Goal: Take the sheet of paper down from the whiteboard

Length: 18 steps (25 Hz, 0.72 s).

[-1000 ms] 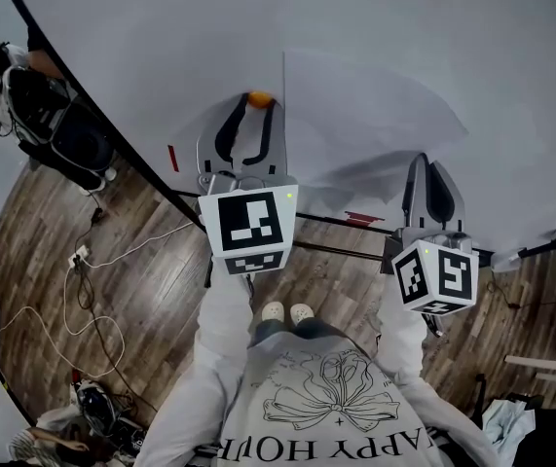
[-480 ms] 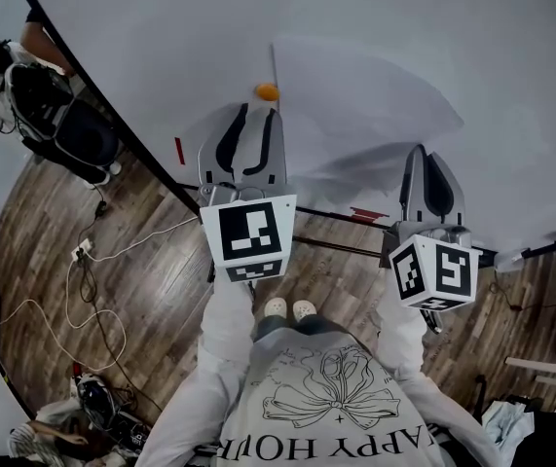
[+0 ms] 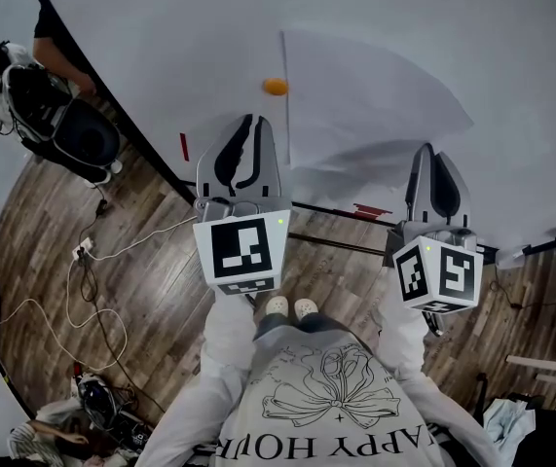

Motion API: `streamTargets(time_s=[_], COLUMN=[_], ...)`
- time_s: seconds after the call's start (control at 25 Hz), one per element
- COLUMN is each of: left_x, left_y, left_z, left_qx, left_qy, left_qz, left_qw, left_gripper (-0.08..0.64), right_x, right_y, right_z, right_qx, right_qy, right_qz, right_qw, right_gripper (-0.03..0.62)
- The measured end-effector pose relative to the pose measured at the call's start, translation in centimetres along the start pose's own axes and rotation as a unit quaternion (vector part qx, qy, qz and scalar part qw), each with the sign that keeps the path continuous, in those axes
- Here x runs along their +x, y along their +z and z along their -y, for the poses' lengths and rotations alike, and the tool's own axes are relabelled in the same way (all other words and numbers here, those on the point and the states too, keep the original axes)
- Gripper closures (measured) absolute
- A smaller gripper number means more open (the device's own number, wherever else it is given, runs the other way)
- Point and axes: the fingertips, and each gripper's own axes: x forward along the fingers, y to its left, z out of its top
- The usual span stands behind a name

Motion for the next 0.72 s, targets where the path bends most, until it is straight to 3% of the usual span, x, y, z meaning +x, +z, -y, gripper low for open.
streamTargets(time_s=[0.72], left_x=[-2.2], left_y=[0.5], left_z=[1.0], left_qx=[0.003], left_qy=[-0.053], left_qz=[0.008], left_qw=[0.9986], left_gripper=[0.525], right_x=[-3.8], right_y=[1.5], right_z=[-1.5], right_qx=[0.001], right_qy=[-0.042], right_qz=[0.012], right_qw=[0.999], right_gripper=[0.590])
